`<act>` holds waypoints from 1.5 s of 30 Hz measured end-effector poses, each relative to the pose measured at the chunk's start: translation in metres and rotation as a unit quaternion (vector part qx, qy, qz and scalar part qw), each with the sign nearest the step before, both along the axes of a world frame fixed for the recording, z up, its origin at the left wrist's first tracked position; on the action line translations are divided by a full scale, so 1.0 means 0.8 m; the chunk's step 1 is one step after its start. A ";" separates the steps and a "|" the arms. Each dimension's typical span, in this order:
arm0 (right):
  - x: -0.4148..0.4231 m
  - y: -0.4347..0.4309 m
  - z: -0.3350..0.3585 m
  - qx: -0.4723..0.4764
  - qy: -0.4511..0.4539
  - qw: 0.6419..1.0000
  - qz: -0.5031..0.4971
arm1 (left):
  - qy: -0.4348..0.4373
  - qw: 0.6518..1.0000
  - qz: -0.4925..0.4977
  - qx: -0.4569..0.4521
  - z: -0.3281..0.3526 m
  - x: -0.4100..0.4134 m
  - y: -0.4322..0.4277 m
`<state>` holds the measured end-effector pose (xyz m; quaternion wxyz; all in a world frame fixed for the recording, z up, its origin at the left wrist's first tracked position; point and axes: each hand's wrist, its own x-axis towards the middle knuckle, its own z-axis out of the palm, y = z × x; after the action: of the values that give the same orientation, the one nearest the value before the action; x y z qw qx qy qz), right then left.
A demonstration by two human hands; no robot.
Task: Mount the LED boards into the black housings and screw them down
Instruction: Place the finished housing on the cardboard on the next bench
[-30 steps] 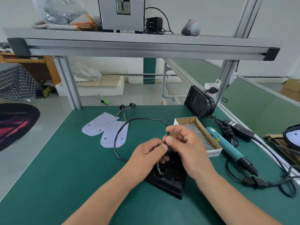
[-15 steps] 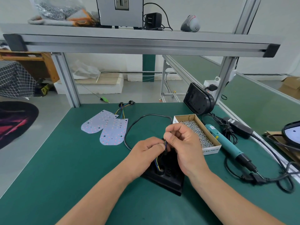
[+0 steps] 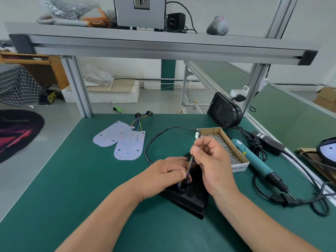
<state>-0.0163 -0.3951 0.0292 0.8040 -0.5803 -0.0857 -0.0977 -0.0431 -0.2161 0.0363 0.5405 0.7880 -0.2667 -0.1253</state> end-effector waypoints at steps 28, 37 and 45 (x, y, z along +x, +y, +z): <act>0.002 -0.008 -0.004 -0.003 0.001 1.000 0.020 | 0.014 0.999 -0.005 0.030 -0.012 0.009 0.004; 0.005 -0.011 -0.003 0.017 0.023 1.000 0.011 | 0.025 0.998 -0.011 0.062 -0.009 0.009 0.005; 0.010 -0.022 -0.001 -0.095 0.002 0.994 0.047 | 0.029 0.998 -0.017 0.045 -0.010 0.007 0.005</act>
<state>-0.0087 -0.4128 0.0285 0.7489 -0.6499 -0.1199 -0.0502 -0.0377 -0.2118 0.0280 0.5098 0.8030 -0.2581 -0.1690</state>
